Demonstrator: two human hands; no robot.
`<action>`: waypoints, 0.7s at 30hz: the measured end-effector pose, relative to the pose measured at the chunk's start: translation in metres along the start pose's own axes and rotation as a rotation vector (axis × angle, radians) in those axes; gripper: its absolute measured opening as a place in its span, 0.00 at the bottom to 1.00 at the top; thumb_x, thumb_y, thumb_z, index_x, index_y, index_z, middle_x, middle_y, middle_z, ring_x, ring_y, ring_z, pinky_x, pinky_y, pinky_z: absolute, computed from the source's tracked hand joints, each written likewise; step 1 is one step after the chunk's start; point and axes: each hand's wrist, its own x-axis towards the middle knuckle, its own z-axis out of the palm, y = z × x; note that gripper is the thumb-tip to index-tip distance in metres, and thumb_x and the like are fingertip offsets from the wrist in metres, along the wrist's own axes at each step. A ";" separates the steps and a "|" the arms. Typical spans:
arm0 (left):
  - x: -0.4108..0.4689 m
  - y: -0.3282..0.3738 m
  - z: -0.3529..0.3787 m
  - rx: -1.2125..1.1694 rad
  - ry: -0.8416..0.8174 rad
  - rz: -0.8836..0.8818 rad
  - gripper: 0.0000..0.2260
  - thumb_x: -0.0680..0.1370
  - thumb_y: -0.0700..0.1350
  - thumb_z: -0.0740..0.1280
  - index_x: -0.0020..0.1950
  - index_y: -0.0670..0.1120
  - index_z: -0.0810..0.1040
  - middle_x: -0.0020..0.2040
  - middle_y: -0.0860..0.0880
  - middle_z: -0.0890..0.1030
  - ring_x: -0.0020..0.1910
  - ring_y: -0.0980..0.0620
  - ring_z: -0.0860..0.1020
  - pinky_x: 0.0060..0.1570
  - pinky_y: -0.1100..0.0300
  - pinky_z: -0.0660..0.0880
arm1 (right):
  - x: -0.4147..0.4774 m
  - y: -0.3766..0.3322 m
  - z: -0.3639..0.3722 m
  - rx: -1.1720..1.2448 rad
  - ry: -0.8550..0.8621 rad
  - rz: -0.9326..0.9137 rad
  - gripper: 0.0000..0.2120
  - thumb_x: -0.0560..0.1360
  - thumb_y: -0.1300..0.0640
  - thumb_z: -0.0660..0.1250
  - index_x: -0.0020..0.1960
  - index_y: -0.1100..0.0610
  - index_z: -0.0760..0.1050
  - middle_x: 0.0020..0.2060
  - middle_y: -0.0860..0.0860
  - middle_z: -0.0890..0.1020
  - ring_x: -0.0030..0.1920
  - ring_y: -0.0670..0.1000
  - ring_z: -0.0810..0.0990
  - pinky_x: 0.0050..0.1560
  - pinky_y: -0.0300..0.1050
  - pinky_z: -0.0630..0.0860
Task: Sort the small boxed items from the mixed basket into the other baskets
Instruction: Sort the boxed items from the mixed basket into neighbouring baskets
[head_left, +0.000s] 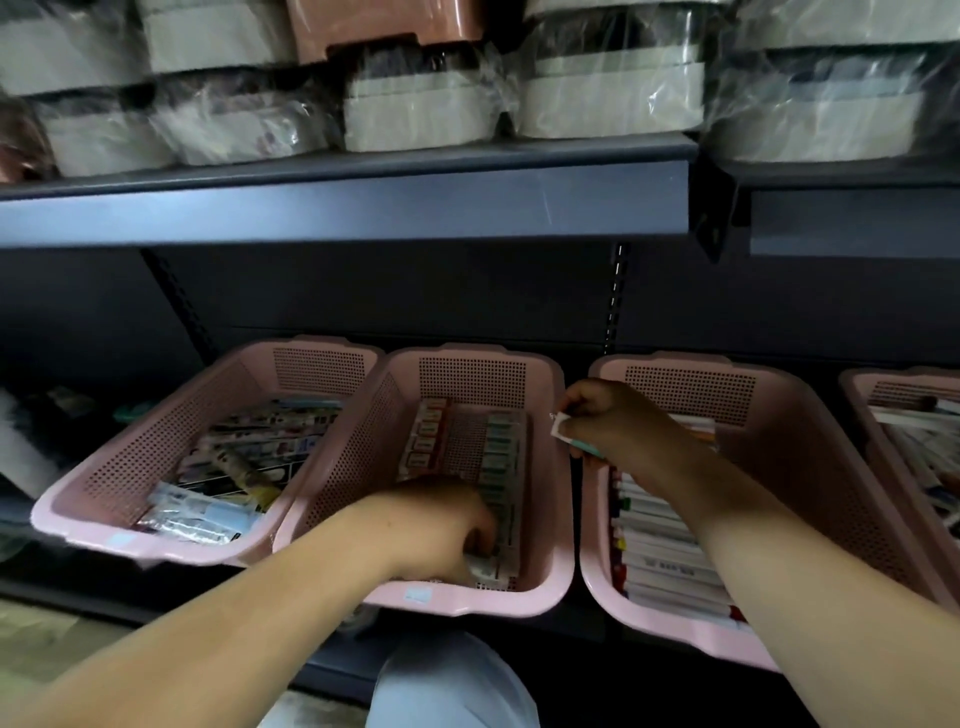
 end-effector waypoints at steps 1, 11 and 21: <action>0.001 0.001 0.001 -0.003 0.008 0.002 0.10 0.74 0.52 0.75 0.53 0.50 0.82 0.45 0.52 0.83 0.43 0.51 0.80 0.43 0.57 0.77 | -0.001 -0.001 0.001 -0.008 0.000 -0.007 0.05 0.75 0.60 0.73 0.47 0.52 0.79 0.35 0.50 0.84 0.32 0.45 0.82 0.36 0.44 0.75; 0.012 0.002 0.012 -0.004 -0.018 0.000 0.08 0.74 0.49 0.74 0.53 0.55 0.84 0.43 0.59 0.79 0.45 0.54 0.78 0.46 0.61 0.75 | -0.004 0.002 0.001 -0.020 0.002 0.000 0.05 0.75 0.59 0.72 0.49 0.51 0.80 0.36 0.48 0.83 0.34 0.45 0.82 0.34 0.40 0.74; 0.014 0.001 0.011 -0.063 -0.098 -0.036 0.09 0.73 0.46 0.76 0.51 0.53 0.80 0.50 0.53 0.81 0.49 0.49 0.79 0.45 0.57 0.76 | -0.001 0.002 0.003 -0.021 -0.001 -0.008 0.05 0.75 0.59 0.73 0.49 0.50 0.80 0.36 0.47 0.84 0.34 0.42 0.82 0.34 0.39 0.74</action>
